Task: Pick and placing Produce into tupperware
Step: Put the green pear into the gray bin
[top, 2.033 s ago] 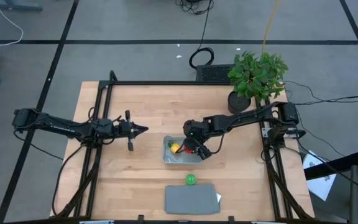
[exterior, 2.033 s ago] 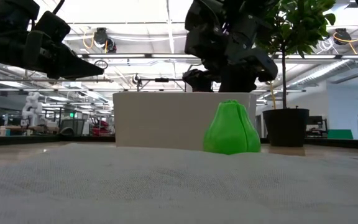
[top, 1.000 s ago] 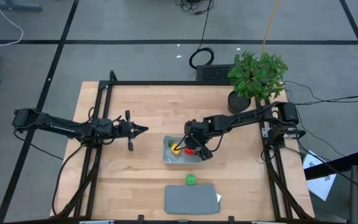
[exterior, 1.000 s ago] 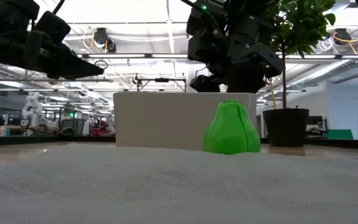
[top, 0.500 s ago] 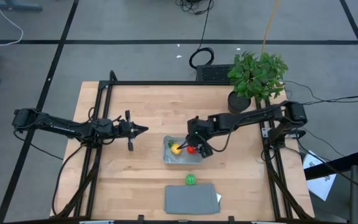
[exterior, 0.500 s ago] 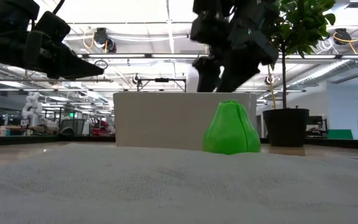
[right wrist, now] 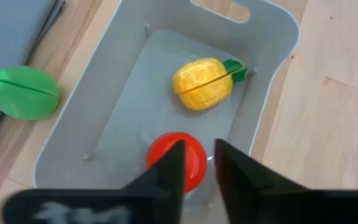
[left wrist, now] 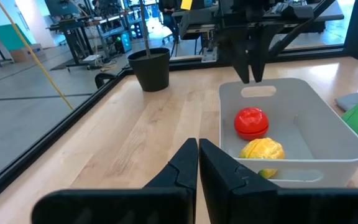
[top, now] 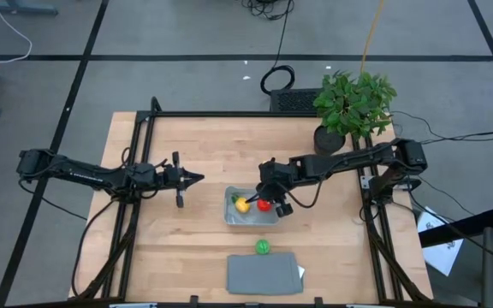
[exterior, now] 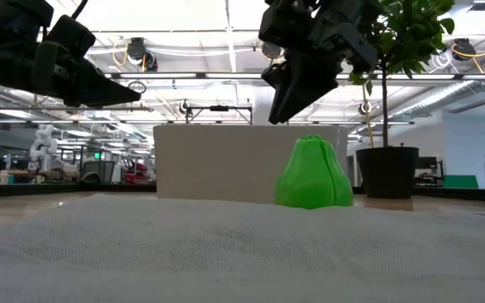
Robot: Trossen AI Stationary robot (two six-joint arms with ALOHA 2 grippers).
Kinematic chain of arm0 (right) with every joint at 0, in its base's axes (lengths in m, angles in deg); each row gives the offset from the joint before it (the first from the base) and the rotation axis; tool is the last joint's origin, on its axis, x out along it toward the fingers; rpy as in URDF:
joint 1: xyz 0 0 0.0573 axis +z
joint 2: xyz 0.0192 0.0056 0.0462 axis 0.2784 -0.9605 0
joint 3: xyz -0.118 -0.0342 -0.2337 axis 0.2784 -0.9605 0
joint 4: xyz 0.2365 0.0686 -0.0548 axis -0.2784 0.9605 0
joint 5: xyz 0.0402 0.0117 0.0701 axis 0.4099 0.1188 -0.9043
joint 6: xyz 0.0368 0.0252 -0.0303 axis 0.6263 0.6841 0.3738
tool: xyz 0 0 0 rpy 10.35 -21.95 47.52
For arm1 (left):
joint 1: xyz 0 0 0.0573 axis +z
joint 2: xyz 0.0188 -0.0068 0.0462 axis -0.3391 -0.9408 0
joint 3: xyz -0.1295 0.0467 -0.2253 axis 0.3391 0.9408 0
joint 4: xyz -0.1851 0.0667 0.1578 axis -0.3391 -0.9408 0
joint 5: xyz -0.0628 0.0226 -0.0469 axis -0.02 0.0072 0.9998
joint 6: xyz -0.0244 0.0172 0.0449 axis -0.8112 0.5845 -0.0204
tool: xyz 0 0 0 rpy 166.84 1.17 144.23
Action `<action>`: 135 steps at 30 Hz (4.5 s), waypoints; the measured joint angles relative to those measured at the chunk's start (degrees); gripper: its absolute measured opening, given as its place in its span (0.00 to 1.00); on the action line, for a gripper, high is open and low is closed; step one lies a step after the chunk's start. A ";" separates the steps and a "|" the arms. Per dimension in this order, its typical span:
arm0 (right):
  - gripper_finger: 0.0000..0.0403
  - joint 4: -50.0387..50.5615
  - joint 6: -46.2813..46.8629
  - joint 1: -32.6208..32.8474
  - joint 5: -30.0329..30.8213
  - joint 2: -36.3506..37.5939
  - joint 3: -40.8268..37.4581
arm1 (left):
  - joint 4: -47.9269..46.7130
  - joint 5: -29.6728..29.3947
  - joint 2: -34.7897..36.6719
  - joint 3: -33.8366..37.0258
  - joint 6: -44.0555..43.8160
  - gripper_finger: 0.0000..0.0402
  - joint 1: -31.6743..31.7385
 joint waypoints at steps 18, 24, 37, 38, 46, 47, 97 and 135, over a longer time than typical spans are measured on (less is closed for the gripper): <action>0.00 -5.83 5.77 -1.07 -4.73 13.20 0.00 | -0.04 -4.48 0.00 0.00 1.18 0.05 0.02; 0.00 -8.53 7.47 -1.03 -4.66 20.36 -0.02 | -0.04 -4.51 0.00 0.00 1.14 0.05 0.02; 0.00 -17.49 16.46 -1.40 6.27 42.23 -15.43 | -0.44 -4.51 -0.02 -0.02 1.01 0.05 0.02; 0.00 -19.72 17.62 -1.11 6.08 44.38 -17.93 | -0.46 -4.51 -0.02 0.00 0.94 0.05 0.02; 0.00 -36.20 26.76 2.03 6.33 57.80 -37.86 | -0.57 -4.51 -0.01 0.00 0.82 0.05 0.02; 0.00 -37.13 26.92 2.61 7.15 59.02 -39.52 | -0.57 -4.51 -0.02 0.00 0.81 0.05 0.02; 0.00 -48.15 29.85 -0.95 16.30 77.35 -68.13 | -1.54 -4.51 -0.01 0.00 0.65 0.05 0.01; 0.00 -48.35 28.22 -1.70 13.27 77.35 -68.24 | -3.08 -4.51 -0.02 0.00 0.79 0.05 0.00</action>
